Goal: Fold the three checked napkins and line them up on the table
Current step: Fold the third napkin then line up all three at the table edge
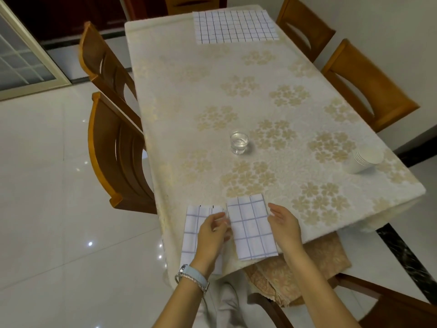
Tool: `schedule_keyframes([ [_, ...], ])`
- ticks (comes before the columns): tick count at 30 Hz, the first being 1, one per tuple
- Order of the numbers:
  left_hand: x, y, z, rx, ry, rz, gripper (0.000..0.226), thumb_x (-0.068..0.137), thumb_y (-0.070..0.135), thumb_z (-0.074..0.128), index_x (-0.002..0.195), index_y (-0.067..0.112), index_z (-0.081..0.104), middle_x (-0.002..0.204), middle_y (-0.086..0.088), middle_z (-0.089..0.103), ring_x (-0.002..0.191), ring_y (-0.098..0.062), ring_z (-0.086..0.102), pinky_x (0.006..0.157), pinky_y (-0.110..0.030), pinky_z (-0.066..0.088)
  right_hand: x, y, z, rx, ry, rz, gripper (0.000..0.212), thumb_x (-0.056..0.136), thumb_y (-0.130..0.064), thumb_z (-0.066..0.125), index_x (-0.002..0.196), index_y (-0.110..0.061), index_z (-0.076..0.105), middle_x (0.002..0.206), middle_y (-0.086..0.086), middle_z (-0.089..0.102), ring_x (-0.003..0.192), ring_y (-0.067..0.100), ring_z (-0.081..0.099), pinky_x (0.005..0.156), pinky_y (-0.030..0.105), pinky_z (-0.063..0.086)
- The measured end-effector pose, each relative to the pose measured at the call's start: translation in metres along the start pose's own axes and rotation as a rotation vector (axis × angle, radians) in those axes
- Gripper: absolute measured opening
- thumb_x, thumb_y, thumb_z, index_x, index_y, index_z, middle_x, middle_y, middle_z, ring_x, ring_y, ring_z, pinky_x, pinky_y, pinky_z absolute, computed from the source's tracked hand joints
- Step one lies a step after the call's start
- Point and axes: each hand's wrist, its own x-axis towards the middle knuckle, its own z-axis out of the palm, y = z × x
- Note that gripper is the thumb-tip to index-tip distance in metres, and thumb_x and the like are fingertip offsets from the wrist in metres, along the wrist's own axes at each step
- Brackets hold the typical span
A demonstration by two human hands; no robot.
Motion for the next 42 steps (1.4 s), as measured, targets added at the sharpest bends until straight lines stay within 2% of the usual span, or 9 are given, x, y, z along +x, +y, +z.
schedule_keyframes([
  [2, -0.007, 0.018, -0.007, -0.090, 0.024, 0.103, 0.024, 0.098, 0.015, 0.053, 0.122, 0.015, 0.060, 0.118, -0.009, 0.066, 0.103, -0.022, 0.068, 0.086, -0.032, 0.058, -0.011, -0.014, -0.003, 0.049, 0.013, -0.106, 0.033, 0.096, -0.003, 0.054, 0.126, -0.015, 0.060, 0.124, -0.001, 0.061, 0.120, 0.016, 0.055, 0.103, 0.031, 0.046],
  [5, -0.022, 0.053, -0.027, -0.179, 0.064, 0.236, 0.026, 0.101, 0.018, 0.048, 0.124, 0.016, 0.060, 0.122, -0.006, 0.066, 0.106, -0.020, 0.068, 0.089, -0.034, 0.057, -0.030, -0.046, -0.007, 0.135, -0.028, -0.250, 0.030, 0.098, -0.008, 0.053, 0.124, -0.018, 0.063, 0.123, -0.008, 0.064, 0.109, -0.004, 0.058, 0.088, 0.007, 0.047],
  [6, -0.029, 0.066, -0.035, -0.203, 0.073, 0.268, 0.027, 0.102, 0.020, 0.047, 0.125, 0.016, 0.060, 0.123, -0.006, 0.065, 0.107, -0.019, 0.068, 0.090, -0.036, 0.056, -0.036, -0.058, -0.008, 0.163, -0.057, -0.287, 0.029, 0.099, -0.011, 0.053, 0.123, -0.022, 0.064, 0.123, -0.010, 0.064, 0.109, -0.007, 0.058, 0.087, 0.005, 0.047],
  [10, -0.059, 0.115, -0.069, -0.274, 0.096, 0.383, 0.028, 0.102, 0.028, 0.044, 0.126, 0.022, 0.058, 0.128, -0.004, 0.064, 0.113, -0.021, 0.065, 0.093, -0.040, 0.054, -0.064, -0.104, -0.010, 0.294, -0.149, -0.389, 0.023, 0.100, -0.024, 0.052, 0.115, -0.034, 0.065, 0.123, -0.011, 0.067, 0.116, 0.004, 0.061, 0.103, 0.028, 0.046],
  [13, -0.089, 0.145, -0.094, -0.328, 0.103, 0.482, 0.037, 0.104, 0.032, 0.039, 0.134, 0.018, 0.054, 0.131, -0.004, 0.062, 0.119, -0.022, 0.062, 0.097, -0.041, 0.051, -0.087, -0.136, -0.009, 0.393, -0.242, -0.436, 0.025, 0.103, -0.031, 0.043, 0.118, -0.033, 0.063, 0.126, -0.008, 0.066, 0.118, 0.007, 0.062, 0.107, 0.034, 0.044],
  [17, -0.136, 0.170, -0.126, -0.335, 0.113, 0.630, 0.043, 0.104, 0.037, 0.034, 0.140, 0.018, 0.048, 0.135, -0.003, 0.060, 0.122, -0.019, 0.059, 0.102, -0.042, 0.047, -0.119, -0.167, -0.006, 0.454, -0.356, -0.501, 0.038, 0.105, -0.035, 0.032, 0.132, -0.024, 0.057, 0.133, -0.003, 0.062, 0.123, 0.012, 0.059, 0.111, 0.039, 0.041],
  [25, -0.212, 0.166, -0.212, -0.356, 0.239, 0.770, 0.053, 0.096, 0.044, 0.033, 0.141, 0.019, 0.047, 0.138, -0.004, 0.058, 0.127, -0.021, 0.056, 0.106, -0.046, 0.042, -0.191, -0.201, 0.044, 0.482, -0.534, -0.594, 0.044, 0.106, -0.036, 0.025, 0.136, -0.021, 0.054, 0.134, -0.001, 0.062, 0.123, 0.014, 0.059, 0.111, 0.041, 0.039],
  [35, -0.284, 0.127, -0.396, -0.328, 0.443, 0.743, 0.050, 0.095, 0.039, 0.037, 0.140, 0.021, 0.049, 0.136, -0.001, 0.060, 0.127, -0.019, 0.056, 0.110, -0.047, 0.039, -0.289, -0.218, 0.200, 0.487, -0.721, -0.588, 0.046, 0.105, -0.035, 0.024, 0.138, -0.019, 0.052, 0.132, 0.002, 0.063, 0.122, 0.016, 0.060, 0.112, 0.043, 0.038],
  [42, -0.293, 0.131, -0.506, -0.292, 0.462, 0.762, 0.049, 0.097, 0.038, 0.034, 0.141, 0.022, 0.048, 0.138, -0.001, 0.059, 0.128, -0.018, 0.054, 0.111, -0.046, 0.036, -0.325, -0.236, 0.289, 0.453, -0.735, -0.619, 0.046, 0.104, -0.038, 0.026, 0.137, -0.021, 0.053, 0.133, 0.001, 0.063, 0.123, 0.017, 0.060, 0.113, 0.046, 0.037],
])
